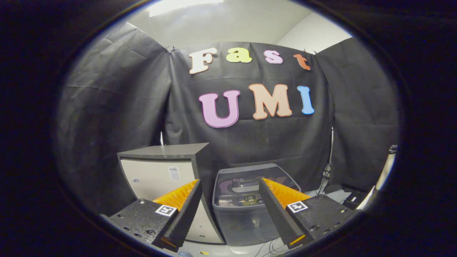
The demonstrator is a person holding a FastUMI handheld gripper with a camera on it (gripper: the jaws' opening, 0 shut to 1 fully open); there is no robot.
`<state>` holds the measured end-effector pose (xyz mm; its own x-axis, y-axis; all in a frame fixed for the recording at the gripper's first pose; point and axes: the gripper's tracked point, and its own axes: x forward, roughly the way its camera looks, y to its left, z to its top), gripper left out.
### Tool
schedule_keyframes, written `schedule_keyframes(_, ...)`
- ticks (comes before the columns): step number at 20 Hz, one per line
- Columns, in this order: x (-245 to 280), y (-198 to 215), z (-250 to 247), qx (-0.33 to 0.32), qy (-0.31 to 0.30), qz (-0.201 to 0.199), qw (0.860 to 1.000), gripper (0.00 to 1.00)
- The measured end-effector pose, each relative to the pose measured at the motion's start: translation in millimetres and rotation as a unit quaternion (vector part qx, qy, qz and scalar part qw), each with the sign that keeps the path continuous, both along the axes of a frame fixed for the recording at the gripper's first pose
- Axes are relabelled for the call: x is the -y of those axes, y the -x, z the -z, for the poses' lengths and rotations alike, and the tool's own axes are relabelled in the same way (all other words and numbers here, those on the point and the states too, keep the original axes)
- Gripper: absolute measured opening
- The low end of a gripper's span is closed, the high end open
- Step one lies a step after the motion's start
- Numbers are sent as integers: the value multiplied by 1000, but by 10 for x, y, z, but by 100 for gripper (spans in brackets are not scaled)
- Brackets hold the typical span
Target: Put the clothes into the washing machine and then close the washing machine lid.
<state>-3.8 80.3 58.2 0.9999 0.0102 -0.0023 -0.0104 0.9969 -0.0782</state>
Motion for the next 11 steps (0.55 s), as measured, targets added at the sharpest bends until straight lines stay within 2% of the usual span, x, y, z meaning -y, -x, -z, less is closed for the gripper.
schedule_keyframes(6, 70, -127, -144, 28, 8, -13, 999, 97)
schedule_keyframes(11, 296, -418, -88, 49, 16, -16, 999, 97)
